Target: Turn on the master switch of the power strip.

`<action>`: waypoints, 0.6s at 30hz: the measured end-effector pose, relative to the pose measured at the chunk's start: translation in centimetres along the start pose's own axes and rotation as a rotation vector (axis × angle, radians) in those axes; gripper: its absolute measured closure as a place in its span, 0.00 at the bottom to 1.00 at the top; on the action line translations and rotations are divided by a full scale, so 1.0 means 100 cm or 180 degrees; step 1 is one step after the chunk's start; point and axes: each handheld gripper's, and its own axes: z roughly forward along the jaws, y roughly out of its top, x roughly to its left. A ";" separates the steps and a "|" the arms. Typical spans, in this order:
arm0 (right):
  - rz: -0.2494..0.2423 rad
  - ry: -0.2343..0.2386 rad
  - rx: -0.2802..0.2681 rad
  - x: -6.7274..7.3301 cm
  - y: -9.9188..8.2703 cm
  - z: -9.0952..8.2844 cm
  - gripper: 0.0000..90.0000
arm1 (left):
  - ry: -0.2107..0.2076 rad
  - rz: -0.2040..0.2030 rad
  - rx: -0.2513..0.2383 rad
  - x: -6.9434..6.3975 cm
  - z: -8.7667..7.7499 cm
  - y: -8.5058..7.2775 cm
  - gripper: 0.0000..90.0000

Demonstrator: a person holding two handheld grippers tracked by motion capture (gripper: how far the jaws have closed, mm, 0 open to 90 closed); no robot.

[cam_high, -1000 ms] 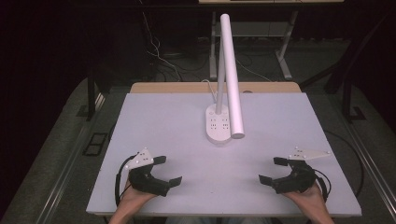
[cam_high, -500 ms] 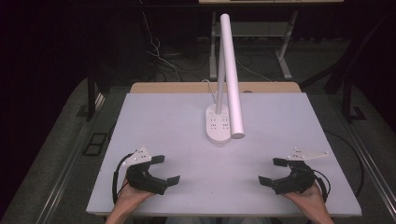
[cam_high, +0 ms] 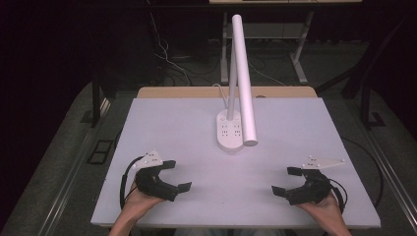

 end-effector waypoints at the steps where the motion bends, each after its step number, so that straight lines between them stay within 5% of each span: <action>1: 0.0001 0.0000 0.0001 0.000 0.000 0.000 0.00 | -0.0002 0.0005 0.0025 0.000 0.000 0.001 0.00; 18: 0.0015 0.0004 -0.0001 -0.001 -0.001 0.001 0.00 | -0.0001 0.0093 0.0111 0.012 0.003 0.032 0.00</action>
